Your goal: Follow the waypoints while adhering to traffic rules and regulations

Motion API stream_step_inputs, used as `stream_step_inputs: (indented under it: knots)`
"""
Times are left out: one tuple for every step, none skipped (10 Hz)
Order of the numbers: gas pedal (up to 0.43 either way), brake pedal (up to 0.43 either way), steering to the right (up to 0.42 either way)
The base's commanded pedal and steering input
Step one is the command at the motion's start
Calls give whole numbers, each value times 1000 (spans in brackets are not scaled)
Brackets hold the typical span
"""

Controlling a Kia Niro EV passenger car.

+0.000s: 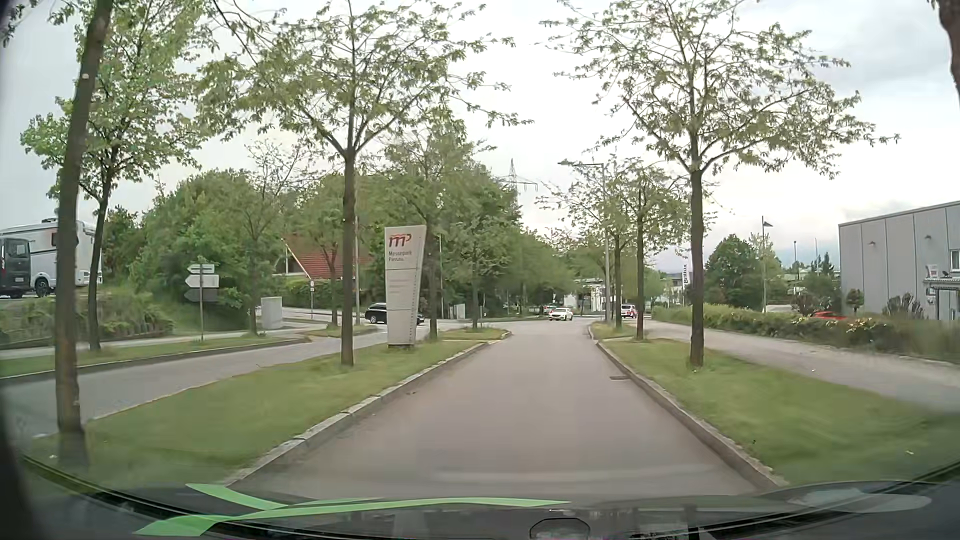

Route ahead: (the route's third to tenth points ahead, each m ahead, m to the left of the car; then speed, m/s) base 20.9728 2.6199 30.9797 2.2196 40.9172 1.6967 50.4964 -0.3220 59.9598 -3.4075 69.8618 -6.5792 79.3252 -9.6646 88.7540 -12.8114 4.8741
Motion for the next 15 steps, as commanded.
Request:
stream_step_inputs:
  knots:
    - [8,0,28]
    - [0,0,28]
    - [0,0,27]
    - [0,0,27]
    - [0,0,27]
    - [0,0,27]
    - [0,0,26]
    - [0,0,25]
    - [0,0,25]
    - [0,0,25]
    - [0,0,25]
    - [0,0,25]
    - [0,0,25]
    - [0,0,24]
    - [0,0,24]
